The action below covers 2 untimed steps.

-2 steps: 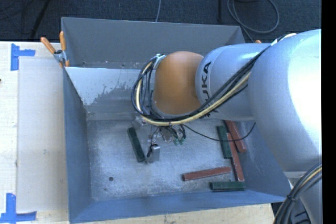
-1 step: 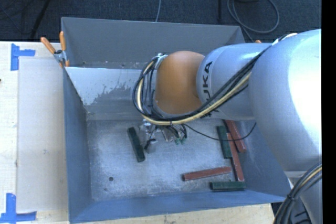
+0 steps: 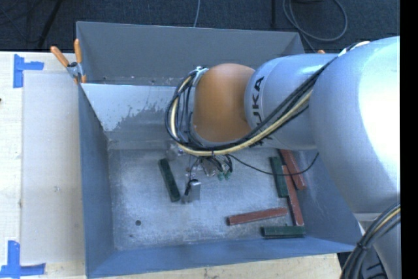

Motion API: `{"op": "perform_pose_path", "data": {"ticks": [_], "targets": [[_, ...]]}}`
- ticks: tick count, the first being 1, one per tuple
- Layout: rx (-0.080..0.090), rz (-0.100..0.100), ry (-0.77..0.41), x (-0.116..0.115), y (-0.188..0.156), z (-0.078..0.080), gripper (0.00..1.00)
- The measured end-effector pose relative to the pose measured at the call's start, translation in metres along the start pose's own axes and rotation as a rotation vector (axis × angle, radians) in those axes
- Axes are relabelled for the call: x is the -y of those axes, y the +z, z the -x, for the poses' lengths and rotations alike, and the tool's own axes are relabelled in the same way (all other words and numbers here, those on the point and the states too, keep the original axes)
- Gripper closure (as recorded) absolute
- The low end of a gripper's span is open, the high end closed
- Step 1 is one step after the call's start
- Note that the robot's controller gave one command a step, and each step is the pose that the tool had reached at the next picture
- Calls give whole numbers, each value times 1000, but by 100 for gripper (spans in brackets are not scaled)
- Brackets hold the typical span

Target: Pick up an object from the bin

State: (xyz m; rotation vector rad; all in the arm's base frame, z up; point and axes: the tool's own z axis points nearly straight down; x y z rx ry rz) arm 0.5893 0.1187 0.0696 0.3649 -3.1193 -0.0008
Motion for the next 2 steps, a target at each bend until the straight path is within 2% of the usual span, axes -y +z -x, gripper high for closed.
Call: {"op": "perform_pose_path", "data": {"ticks": [1,2], "targets": [[-3,1,-478,-35,1,-39,0],[-1,1,-473,-34,0,-38,100]]}}
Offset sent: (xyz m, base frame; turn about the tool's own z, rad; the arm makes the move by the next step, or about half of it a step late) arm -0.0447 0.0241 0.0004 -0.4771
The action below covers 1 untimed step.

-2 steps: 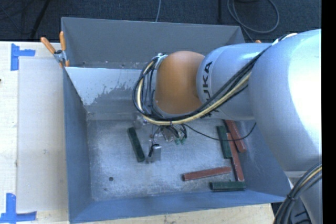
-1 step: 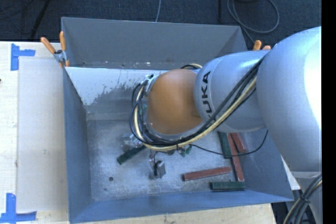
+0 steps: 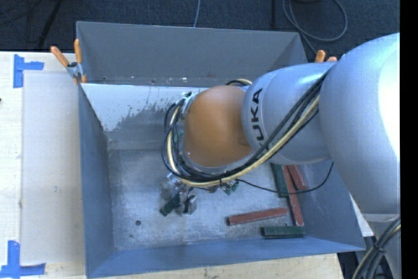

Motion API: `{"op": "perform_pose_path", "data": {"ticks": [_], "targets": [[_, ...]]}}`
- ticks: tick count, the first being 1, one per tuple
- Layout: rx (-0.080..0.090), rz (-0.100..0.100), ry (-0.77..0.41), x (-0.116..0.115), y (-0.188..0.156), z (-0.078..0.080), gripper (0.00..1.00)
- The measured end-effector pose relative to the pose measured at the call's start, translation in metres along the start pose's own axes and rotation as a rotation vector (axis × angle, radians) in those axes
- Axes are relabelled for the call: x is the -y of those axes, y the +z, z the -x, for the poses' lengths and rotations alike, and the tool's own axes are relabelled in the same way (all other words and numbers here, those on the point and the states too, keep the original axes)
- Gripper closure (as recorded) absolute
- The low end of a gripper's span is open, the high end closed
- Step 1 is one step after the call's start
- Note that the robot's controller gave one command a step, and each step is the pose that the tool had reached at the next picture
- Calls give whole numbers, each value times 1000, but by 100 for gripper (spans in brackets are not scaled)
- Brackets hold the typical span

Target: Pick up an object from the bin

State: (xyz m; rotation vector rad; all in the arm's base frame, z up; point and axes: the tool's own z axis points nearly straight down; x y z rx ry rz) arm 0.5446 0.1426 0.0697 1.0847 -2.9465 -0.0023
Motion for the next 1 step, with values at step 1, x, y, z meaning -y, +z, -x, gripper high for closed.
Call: {"op": "perform_pose_path", "data": {"ticks": [1], "targets": [[9,-5,53,-10,-182,-14,100]]}}
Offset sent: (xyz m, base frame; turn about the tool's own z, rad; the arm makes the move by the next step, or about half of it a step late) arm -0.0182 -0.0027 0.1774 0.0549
